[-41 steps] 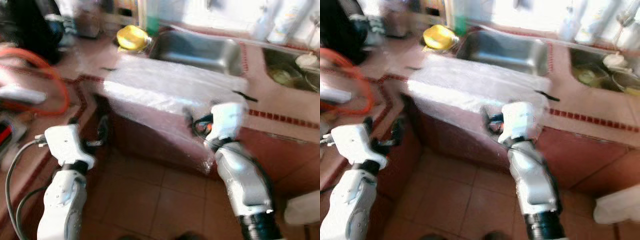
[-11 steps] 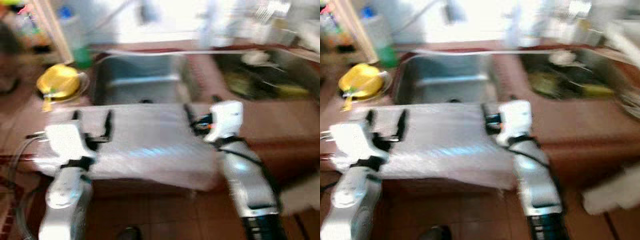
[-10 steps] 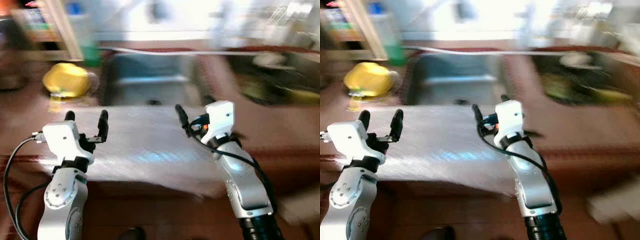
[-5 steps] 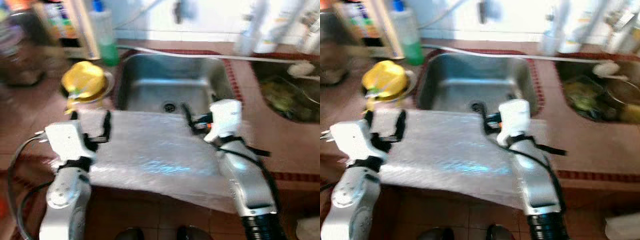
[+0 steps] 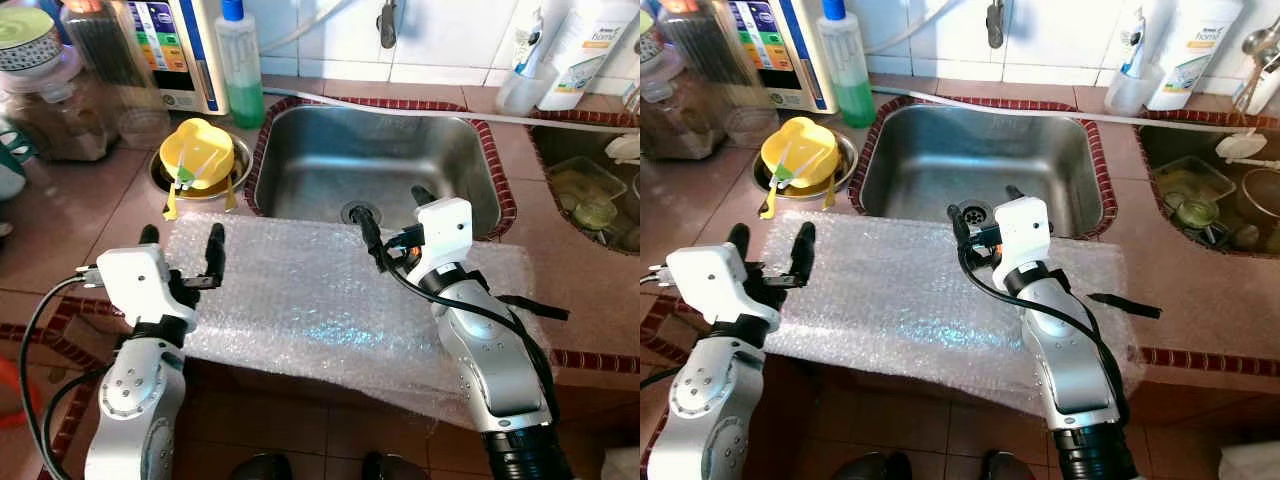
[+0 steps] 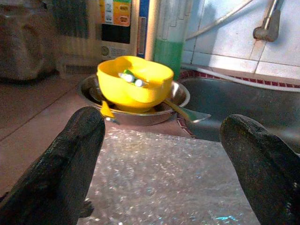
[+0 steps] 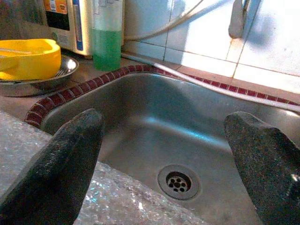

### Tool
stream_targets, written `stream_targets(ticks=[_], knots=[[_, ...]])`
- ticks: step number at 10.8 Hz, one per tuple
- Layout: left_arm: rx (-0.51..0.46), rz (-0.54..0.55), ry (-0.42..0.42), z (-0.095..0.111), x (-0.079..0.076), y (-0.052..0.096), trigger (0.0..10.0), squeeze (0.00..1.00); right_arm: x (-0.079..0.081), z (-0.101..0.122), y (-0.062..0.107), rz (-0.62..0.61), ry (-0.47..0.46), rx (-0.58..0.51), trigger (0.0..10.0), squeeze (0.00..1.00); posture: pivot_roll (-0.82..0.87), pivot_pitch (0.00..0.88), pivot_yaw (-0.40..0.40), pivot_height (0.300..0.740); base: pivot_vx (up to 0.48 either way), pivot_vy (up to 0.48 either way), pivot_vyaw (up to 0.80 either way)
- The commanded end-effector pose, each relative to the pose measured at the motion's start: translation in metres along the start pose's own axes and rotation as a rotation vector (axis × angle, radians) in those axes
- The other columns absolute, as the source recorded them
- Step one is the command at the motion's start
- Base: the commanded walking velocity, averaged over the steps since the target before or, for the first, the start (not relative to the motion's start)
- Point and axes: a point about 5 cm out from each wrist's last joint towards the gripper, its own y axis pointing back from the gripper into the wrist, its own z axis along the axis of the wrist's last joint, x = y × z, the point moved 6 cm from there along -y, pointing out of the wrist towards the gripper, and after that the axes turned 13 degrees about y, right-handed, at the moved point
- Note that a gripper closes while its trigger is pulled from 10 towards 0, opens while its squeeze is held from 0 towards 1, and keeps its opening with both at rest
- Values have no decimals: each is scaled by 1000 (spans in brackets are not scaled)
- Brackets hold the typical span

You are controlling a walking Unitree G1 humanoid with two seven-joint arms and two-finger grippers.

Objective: Kitchen organization

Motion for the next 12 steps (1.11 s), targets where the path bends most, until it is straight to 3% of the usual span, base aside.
stream_targets(ticks=[1,4,7,12], knots=[[1,1,-7,0,0,1,10000,0,1,5,-1,6,1,-19,10000,0,-26,191,22,740,0,0,0],[-10,-17,19,-2,-4,-8,10000,0,3,5,-4,14,-53,-6,10000,0,-42,184,19,740,0,0,0],[-47,4,-2,3,2,-24,10000,0,8,6,-3,37,-113,11,10000,0,-59,192,19,740,0,0,0],[-73,18,4,7,0,-31,10000,0,11,8,-4,33,-181,29,10000,0,-55,210,27,740,0,0,0]])
